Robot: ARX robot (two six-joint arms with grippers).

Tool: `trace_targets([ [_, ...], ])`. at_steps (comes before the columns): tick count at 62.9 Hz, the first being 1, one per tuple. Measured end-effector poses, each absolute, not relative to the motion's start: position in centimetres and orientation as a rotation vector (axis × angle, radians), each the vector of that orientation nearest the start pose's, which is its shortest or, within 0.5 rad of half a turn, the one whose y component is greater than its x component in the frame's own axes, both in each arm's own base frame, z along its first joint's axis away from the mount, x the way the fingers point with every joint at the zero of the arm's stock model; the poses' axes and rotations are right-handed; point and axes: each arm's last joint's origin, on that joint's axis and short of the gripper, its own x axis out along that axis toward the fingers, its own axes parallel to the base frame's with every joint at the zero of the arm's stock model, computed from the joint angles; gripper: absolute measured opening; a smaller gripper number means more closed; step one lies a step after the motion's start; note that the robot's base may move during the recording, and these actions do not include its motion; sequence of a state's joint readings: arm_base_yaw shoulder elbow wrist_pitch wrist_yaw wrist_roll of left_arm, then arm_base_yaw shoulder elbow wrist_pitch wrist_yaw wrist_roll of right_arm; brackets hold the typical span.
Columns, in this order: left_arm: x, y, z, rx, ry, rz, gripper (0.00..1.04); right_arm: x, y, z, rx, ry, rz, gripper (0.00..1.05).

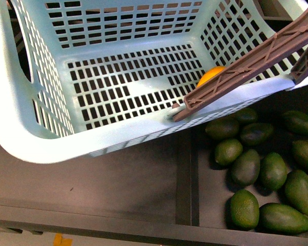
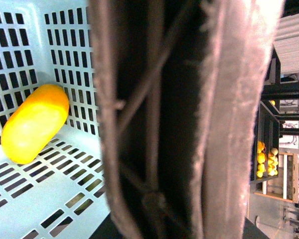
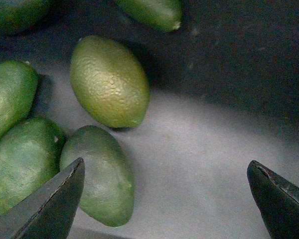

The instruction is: Pick mango and avocado into basket

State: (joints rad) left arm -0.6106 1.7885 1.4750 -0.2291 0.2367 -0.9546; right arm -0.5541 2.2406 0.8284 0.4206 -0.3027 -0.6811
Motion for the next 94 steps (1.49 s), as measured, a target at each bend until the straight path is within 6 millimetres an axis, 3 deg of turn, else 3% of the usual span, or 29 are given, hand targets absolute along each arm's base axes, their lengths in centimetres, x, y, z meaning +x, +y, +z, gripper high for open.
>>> trace_targets([
  [20, 33.2, -24.1, 29.3, -0.771, 0.895, -0.5, 0.15, 31.1, -16.3, -2.9, -0.227, 0.967, 0.12, 0.96],
  [39, 33.3, -24.1, 29.3, -0.77, 0.892, -0.496, 0.15, 34.6, -15.1, -4.9, -0.212, 0.965, 0.16, 0.96],
  [68, 33.3, -24.1, 29.3, -0.77, 0.892, -0.496, 0.15, 37.1, -14.6, -7.0, -0.167, 0.976, 0.148, 0.96],
  [89, 33.3, -24.1, 29.3, -0.77, 0.893, -0.497, 0.15, 37.4, -14.0, -8.2, -0.143, 0.994, 0.147, 0.96],
  [94, 33.3, -24.1, 29.3, -0.77, 0.893, -0.497, 0.15, 37.4, -14.0, -8.2, -0.141, 0.995, 0.143, 0.89],
])
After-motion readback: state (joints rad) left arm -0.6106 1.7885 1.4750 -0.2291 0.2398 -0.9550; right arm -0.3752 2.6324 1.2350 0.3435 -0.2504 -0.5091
